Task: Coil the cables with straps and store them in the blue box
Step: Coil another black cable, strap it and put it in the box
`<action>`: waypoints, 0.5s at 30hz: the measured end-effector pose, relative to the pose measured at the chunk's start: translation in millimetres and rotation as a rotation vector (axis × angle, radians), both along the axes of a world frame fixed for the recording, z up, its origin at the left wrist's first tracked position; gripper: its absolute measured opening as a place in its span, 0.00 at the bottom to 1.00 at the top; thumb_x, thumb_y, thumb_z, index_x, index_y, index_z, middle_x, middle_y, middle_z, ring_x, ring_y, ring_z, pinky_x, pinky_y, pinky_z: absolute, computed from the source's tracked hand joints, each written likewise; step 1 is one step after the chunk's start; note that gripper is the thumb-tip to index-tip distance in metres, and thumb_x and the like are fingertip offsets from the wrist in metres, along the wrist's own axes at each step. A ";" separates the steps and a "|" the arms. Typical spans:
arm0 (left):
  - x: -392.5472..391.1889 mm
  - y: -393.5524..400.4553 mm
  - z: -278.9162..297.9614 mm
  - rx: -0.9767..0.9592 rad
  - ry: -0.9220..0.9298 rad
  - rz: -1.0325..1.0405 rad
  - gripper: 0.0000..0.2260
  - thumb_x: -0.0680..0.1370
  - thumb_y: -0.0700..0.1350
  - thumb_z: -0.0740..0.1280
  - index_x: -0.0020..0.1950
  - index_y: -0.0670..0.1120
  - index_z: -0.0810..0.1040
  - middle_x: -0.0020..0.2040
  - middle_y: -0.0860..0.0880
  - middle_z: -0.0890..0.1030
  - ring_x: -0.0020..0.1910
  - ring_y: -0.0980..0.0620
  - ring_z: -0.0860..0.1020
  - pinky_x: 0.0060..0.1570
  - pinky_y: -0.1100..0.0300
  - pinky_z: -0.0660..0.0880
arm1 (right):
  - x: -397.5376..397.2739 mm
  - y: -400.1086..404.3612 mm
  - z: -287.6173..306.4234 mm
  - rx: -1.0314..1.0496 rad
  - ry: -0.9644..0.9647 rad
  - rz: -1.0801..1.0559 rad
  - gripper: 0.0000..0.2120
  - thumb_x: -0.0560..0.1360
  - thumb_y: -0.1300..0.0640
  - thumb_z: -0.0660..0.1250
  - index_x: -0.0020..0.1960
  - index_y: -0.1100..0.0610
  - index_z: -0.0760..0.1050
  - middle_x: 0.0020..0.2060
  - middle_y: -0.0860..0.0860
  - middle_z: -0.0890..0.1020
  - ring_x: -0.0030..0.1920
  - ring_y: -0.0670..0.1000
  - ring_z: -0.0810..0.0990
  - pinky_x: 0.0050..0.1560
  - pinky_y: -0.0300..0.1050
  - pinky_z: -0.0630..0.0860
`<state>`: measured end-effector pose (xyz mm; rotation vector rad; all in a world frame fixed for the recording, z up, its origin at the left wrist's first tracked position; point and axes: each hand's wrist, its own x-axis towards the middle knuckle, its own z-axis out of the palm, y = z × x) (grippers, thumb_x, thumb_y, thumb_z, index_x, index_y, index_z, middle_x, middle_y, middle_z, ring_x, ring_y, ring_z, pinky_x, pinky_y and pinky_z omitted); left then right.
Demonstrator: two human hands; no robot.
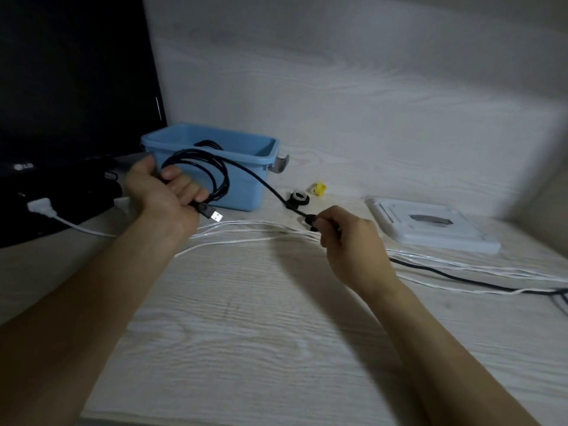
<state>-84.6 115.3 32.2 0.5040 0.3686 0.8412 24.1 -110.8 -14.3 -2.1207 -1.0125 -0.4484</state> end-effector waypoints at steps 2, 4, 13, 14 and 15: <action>3.7 -7.1 -2.5 0.056 0.008 -0.045 0.21 0.81 0.51 0.52 0.28 0.49 0.63 0.22 0.54 0.58 0.21 0.54 0.54 0.23 0.62 0.57 | -2.4 1.8 -1.8 -0.054 -0.007 0.082 0.08 0.82 0.55 0.62 0.47 0.55 0.78 0.34 0.50 0.81 0.35 0.56 0.78 0.37 0.55 0.76; 7.3 -14.4 -4.4 0.138 0.019 -0.085 0.20 0.81 0.50 0.51 0.30 0.49 0.64 0.22 0.54 0.59 0.21 0.54 0.55 0.23 0.63 0.59 | -4.7 2.6 -1.7 -0.081 -0.007 0.163 0.08 0.82 0.56 0.62 0.48 0.57 0.78 0.33 0.47 0.78 0.32 0.50 0.75 0.36 0.52 0.75; 17.3 -30.8 -9.3 0.316 0.031 -0.179 0.18 0.85 0.53 0.53 0.38 0.48 0.67 0.25 0.53 0.63 0.23 0.55 0.62 0.27 0.62 0.68 | -30.9 11.8 -6.2 -0.309 0.207 0.459 0.09 0.78 0.50 0.68 0.43 0.53 0.80 0.28 0.45 0.77 0.29 0.44 0.73 0.33 0.36 0.68; 16.5 -32.1 -9.3 0.338 0.053 -0.157 0.18 0.85 0.54 0.53 0.38 0.48 0.68 0.25 0.53 0.63 0.23 0.55 0.63 0.27 0.62 0.69 | -32.9 12.3 -5.5 -0.320 0.219 0.482 0.10 0.78 0.49 0.68 0.43 0.54 0.81 0.28 0.45 0.78 0.29 0.44 0.74 0.33 0.36 0.68; 15.6 -33.5 -9.3 0.351 0.078 -0.133 0.18 0.84 0.54 0.54 0.37 0.48 0.68 0.25 0.53 0.63 0.23 0.55 0.63 0.26 0.62 0.68 | -34.4 12.3 -5.1 -0.330 0.244 0.502 0.11 0.77 0.48 0.69 0.42 0.55 0.81 0.29 0.46 0.79 0.30 0.45 0.75 0.33 0.37 0.70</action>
